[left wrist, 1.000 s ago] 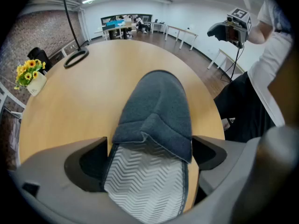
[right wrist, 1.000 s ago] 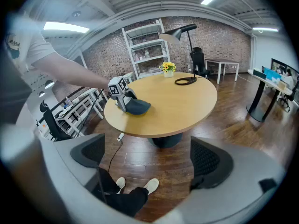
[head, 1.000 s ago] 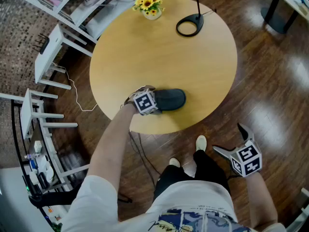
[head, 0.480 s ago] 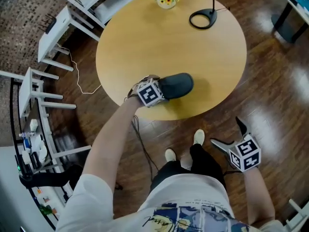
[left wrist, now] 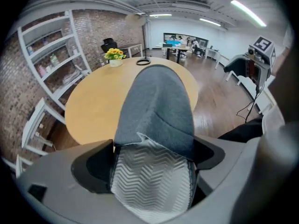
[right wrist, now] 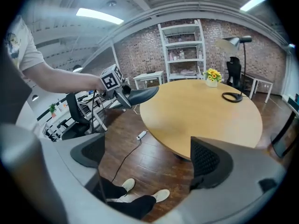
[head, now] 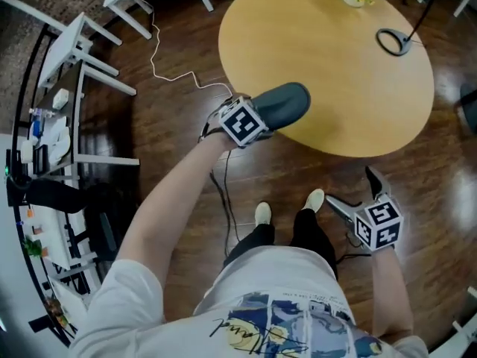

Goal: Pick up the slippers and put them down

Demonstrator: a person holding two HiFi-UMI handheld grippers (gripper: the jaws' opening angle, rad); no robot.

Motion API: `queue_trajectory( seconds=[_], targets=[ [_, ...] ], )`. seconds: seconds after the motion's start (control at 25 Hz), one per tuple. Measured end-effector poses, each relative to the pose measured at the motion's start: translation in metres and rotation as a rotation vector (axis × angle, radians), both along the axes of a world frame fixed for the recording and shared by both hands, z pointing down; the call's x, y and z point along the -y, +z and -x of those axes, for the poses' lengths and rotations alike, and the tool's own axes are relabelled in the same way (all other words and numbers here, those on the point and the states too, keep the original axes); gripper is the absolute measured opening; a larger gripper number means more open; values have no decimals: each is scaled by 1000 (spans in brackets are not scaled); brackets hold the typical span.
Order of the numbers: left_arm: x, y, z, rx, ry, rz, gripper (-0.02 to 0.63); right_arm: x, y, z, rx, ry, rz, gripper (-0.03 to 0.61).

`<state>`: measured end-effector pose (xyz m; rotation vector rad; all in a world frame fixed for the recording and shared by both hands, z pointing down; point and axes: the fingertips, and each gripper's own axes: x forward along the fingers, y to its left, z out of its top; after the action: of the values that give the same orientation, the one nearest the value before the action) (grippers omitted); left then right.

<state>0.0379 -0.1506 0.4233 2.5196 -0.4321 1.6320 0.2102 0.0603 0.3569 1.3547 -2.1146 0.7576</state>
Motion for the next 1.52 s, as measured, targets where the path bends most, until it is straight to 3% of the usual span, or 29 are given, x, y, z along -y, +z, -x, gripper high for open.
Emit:
queue_trajectory(
  seconds=[0.16,0.32,0.48,0.6,0.8,0.92,1.12,1.28,1.52],
  targets=[
    [-9,16,124,15,-177,12,505,13,9,90,-10,-70,-9,588],
    [-33,51,222,3,-360,66,505,24,36,165,-12,-123,24,588],
    [-55,105,296,9,-533,131,505,48,75,219,-37,-158,66,588],
    [-76,164,331,19,-654,181,505,63,123,248,-31,-181,132,588],
    [-108,292,358,-6,-871,281,505,95,255,291,-1,-232,259,588],
    [-113,375,360,-23,-949,309,505,123,350,309,-12,-261,299,588],
    [-102,553,356,10,-989,343,505,170,539,317,-52,-296,350,574],
    [-87,701,341,43,-993,379,505,191,685,298,-59,-257,424,574],
    [-78,848,332,24,-1079,431,505,197,828,301,-81,-250,509,574]
  ],
)
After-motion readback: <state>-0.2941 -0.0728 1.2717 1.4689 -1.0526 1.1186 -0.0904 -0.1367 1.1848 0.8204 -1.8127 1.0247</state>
